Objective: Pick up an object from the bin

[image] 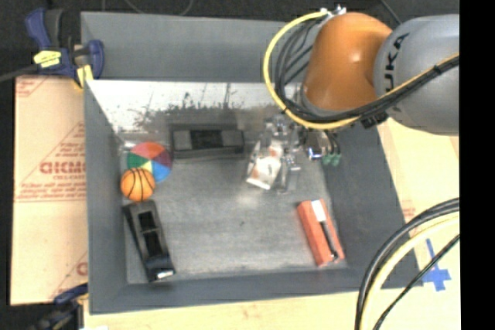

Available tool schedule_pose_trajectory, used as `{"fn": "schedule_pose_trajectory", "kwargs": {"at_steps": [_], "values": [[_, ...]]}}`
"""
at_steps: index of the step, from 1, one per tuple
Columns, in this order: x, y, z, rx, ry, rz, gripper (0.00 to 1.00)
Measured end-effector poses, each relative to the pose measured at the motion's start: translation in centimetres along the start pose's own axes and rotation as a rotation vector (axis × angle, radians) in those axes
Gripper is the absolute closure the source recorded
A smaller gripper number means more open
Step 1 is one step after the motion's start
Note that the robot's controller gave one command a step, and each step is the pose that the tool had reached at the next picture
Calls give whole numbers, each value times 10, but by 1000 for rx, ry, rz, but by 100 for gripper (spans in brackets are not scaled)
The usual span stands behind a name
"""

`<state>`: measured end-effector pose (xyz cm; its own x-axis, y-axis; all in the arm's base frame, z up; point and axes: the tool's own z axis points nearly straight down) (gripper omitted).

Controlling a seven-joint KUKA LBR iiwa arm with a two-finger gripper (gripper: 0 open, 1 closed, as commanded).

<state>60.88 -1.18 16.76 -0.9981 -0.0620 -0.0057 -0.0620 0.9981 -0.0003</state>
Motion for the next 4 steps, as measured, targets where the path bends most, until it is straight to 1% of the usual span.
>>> {"fn": "schedule_pose_trajectory", "kwargs": {"at_steps": [1, 2, 3, 4], "values": [[-28, -18, -4, 6, 3, -44, 0], [-36, 5, -8, 0, 0, -184, 0], [-35, 1, 16, 0, -3, -206, 0], [-37, 6, 33, -2, 5, -214, 0]]}}
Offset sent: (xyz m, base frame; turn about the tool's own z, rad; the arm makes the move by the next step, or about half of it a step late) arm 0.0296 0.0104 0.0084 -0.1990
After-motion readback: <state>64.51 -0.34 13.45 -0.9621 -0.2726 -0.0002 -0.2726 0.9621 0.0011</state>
